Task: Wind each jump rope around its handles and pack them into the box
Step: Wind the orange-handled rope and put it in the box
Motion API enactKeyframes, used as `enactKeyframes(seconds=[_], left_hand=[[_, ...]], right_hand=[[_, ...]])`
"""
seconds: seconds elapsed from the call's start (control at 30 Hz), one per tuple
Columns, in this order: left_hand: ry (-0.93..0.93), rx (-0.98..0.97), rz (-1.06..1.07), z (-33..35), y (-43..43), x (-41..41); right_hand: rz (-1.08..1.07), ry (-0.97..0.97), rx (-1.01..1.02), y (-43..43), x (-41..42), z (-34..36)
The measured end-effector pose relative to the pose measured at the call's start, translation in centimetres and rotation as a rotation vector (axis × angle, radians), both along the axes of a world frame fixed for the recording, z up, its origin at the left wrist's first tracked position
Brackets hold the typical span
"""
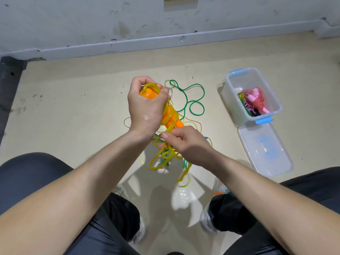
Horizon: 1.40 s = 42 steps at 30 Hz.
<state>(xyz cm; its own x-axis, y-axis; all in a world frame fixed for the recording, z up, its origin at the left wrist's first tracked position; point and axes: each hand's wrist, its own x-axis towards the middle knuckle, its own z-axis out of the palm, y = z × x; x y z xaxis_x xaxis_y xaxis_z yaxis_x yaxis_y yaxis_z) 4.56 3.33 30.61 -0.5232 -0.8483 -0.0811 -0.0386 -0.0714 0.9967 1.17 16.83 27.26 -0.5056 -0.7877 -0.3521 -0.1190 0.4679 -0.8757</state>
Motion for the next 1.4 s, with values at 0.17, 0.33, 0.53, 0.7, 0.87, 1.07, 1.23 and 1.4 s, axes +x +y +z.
enactKeyframes(seconds=[0.17,0.33,0.53,0.7,0.87,1.07,1.23,1.4], left_hand=[[-0.004,0.074,0.042,-0.4,0.0,-0.4],[-0.029,0.062,0.091,-0.7,-0.3,-0.6],[-0.043,0.046,0.135,-0.8,-1.3,-0.8],[-0.005,0.173,0.185,-0.8,-1.9,-1.2],[0.012,0.524,0.227,-1.2,-1.7,-0.7],[0.049,0.719,0.192,0.1,-2.6,-0.6],[0.081,0.802,0.127,0.4,-2.9,-0.6],[0.045,0.895,-0.098,0.7,-2.3,-0.5]], right_hand=[[-0.156,0.651,0.087,-0.2,1.7,-0.3],[-0.005,1.368,0.11,0.1,2.3,-1.3],[-0.027,1.242,0.011,-0.1,2.5,-1.0],[-0.079,1.0,-0.005,-0.1,1.9,-2.0],[0.05,1.44,0.24,-0.3,3.3,-1.3],[-0.002,1.397,0.038,-0.5,3.5,-2.7],[-0.053,0.728,-0.206,0.0,2.0,-3.0],[0.064,0.309,0.099,0.7,-2.0,-3.7]])
